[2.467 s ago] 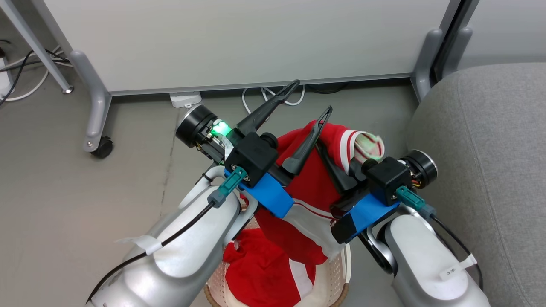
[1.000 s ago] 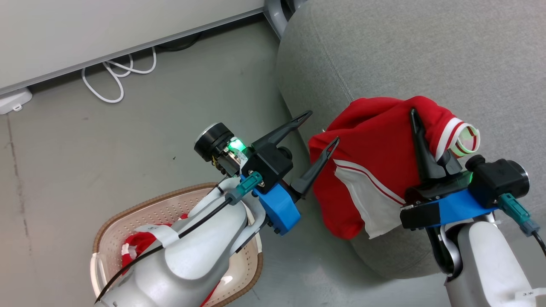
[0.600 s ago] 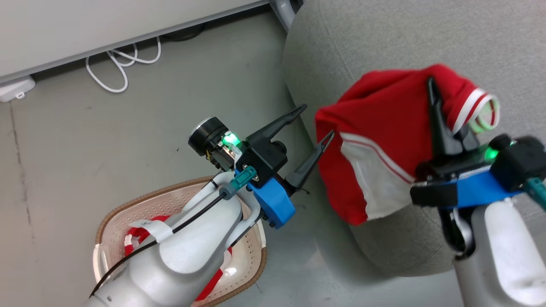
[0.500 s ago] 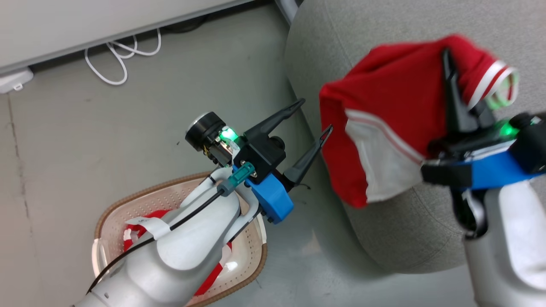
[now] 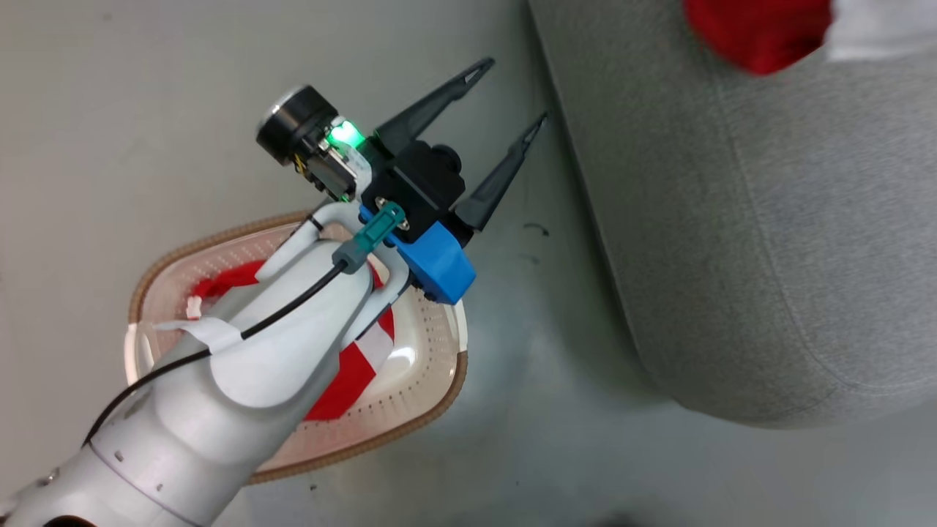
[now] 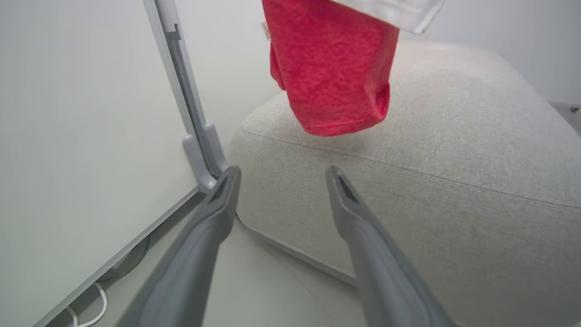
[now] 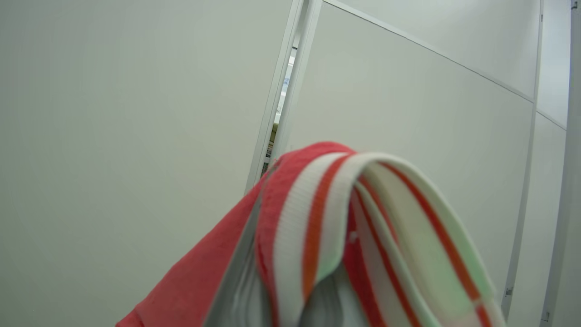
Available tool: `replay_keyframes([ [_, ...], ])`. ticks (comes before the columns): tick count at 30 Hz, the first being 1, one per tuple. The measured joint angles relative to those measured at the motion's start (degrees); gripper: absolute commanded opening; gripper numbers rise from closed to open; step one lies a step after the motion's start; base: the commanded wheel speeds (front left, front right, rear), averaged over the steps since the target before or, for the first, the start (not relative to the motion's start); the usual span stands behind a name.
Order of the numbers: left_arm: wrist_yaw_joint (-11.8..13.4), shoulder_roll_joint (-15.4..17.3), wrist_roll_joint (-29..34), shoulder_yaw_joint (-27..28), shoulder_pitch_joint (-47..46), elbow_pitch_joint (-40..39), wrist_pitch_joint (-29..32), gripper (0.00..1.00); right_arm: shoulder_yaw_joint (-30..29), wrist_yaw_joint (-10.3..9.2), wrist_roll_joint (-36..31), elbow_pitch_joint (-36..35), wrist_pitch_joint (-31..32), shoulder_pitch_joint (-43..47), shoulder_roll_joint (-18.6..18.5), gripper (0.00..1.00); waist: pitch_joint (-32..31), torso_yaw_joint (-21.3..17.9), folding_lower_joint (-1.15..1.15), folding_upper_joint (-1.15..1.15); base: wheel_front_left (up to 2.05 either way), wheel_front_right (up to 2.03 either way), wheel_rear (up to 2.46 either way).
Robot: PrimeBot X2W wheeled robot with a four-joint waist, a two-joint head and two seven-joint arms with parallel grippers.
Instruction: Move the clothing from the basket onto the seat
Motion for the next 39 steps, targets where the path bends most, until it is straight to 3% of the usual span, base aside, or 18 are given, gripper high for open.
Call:
replay_keyframes([
  [9, 0.7, 2.1, 1.4, 0.3, -2.7, -3.2, 1.3, 1.00, -9.6, 0.00, 1.6, 8.3, 0.0, -9.0, -12.0, 0.00, 8.2, 0.8, 0.00, 0.00, 0.00, 0.00, 0.00],
  [15, 1.0, 2.7, 1.5, 0.2, -3.7, -4.7, 1.7, 1.00, -13.4, 0.00, 3.2, 16.1, 0.0, -7.7, -15.8, 0.00, 11.3, 0.9, 0.00, 0.00, 0.00, 0.00, 0.00],
  [31, 1.2, 2.8, 1.5, -0.8, -4.8, -5.8, 1.6, 1.00, -11.1, 0.00, 1.9, 35.6, 0.0, -2.5, -11.7, 0.00, 13.0, 2.6, 0.00, 0.00, 0.00, 0.00, 0.00],
  [32, 1.3, 2.8, 1.5, -0.8, -4.8, -5.7, 1.5, 1.00, -10.9, 0.00, 2.0, 36.3, 0.0, -2.4, -11.6, 0.16, 12.8, 2.7, 0.00, 0.00, 0.00, 0.00, 0.00],
  [33, 1.4, 2.7, 1.5, -0.9, -4.8, -5.6, 1.3, 1.00, -10.7, 0.00, 2.2, 36.9, 0.0, -2.3, -11.4, 1.00, 12.6, 2.7, 0.00, 0.00, 0.00, 0.00, 0.00],
  [39, 1.8, 1.9, 0.9, -1.4, -4.1, -4.4, 0.1, 1.00, -10.4, 0.00, 3.1, 36.7, 0.0, 0.8, -10.2, 1.00, 10.2, 2.5, 0.00, 0.00, 0.00, 0.00, 0.00],
])
